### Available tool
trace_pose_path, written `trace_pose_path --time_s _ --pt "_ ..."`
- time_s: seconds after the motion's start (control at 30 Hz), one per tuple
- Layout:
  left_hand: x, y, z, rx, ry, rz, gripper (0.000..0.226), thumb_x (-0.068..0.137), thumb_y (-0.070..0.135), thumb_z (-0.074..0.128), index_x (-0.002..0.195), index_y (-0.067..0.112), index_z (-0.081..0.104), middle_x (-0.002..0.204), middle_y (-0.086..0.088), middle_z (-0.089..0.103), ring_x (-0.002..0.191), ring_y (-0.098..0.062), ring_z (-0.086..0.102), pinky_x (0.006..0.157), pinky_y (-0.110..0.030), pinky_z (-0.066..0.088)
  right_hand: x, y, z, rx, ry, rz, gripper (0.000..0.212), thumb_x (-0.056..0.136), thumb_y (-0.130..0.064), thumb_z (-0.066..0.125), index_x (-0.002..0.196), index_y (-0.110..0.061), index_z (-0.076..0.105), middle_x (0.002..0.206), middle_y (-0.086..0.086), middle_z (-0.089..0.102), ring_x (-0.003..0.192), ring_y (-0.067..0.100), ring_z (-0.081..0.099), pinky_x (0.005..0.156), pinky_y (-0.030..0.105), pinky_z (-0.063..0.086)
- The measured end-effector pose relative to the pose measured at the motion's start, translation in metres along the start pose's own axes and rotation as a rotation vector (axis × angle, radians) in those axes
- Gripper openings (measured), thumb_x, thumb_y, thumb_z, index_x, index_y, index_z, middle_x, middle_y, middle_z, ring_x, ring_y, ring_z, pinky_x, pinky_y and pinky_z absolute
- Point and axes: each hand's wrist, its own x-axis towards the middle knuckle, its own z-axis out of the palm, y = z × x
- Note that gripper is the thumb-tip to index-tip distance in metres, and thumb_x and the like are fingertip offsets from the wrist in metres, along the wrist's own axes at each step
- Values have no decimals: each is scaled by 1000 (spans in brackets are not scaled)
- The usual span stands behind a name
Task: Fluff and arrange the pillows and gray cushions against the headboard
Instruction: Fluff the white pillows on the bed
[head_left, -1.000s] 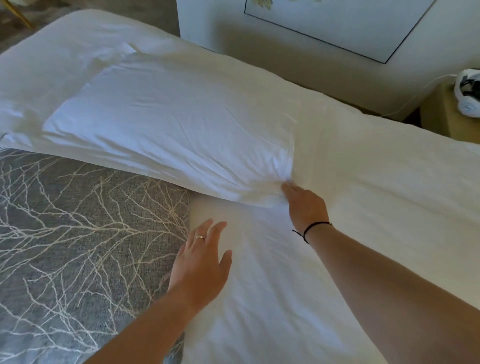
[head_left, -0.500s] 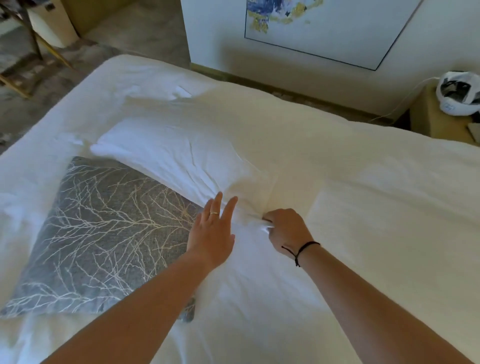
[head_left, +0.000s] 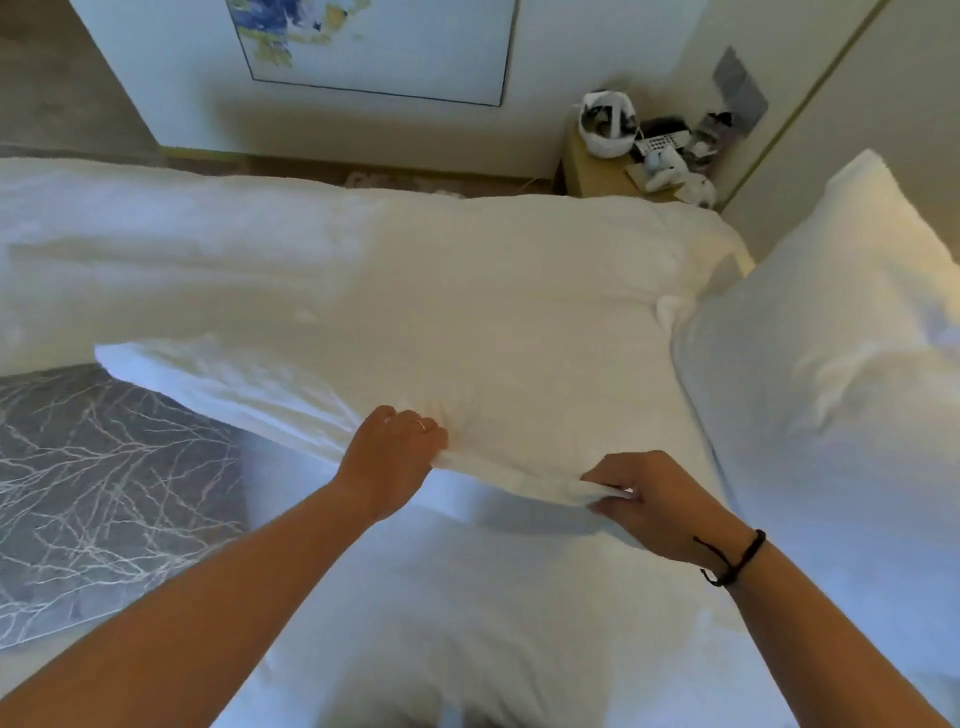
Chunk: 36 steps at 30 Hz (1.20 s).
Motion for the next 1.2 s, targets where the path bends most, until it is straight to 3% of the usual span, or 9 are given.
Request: trace_pose_path --time_s 0.17,0.33,0.43,0.63,0.8,0.87,0.93,1.1,1.2 --pt "42 83 14 140 -128 -57 28 84 2 46 99 21 58 93 4 63 90 -20 60 84 -32 38 -25 73 -5 -159 48 146 22 83 -1 55 88 -19 67 90 -4 65 86 21 61 69 26 44" --pt "67 80 5 161 -108 -183 31 84 2 45 103 24 56 95 7 62 93 -18 59 84 -32 40 6 58 7 -423 203 49 38 88 -39 58 122 -23 53 109 -4 58 94 22 61 71 33 49" --pt "72 76 0 179 -117 -227 33 84 4 47 105 28 57 94 9 63 93 -17 60 84 -33 39 26 40 9 -476 311 -7 48 88 -39 58 132 -25 44 106 -4 61 85 22 63 61 32 41" --pt "80 72 7 235 -146 -269 18 95 22 50 107 33 56 91 10 63 91 -16 59 82 -33 37 60 35 -22 -598 473 100 24 87 -11 50 108 -20 58 93 -1 58 79 23 57 68 34 41" --pt "100 57 10 173 -69 -268 17 98 37 46 103 33 62 88 10 66 93 -16 58 84 -33 38 68 -5 35 -541 448 -364 32 64 -1 64 94 -13 65 75 0 57 63 22 53 57 31 40" --pt "108 47 8 131 -33 -257 22 98 44 44 104 33 62 93 10 67 97 -16 58 86 -34 36 84 -5 57 -545 336 -293 43 74 -9 64 116 -9 60 103 6 61 91 25 60 76 34 46" --pt "115 33 5 88 -12 -246 27 98 51 41 108 33 59 97 10 67 100 -17 58 88 -35 34 105 4 59 -529 292 -126 55 84 -20 58 136 -10 43 135 7 48 123 25 47 103 37 36" --pt "118 -33 -2 28 92 -250 37 101 43 40 136 32 42 123 6 65 118 -18 55 103 -40 31 139 13 55 -579 321 56 70 80 -33 58 143 -15 35 141 1 44 131 22 39 109 38 30" --pt "114 -68 -9 155 69 -257 55 99 30 45 150 31 26 150 -1 43 138 -22 36 113 -44 24 152 15 54 -542 319 145 74 79 -45 62 143 -19 37 133 -3 50 125 21 43 107 37 30"
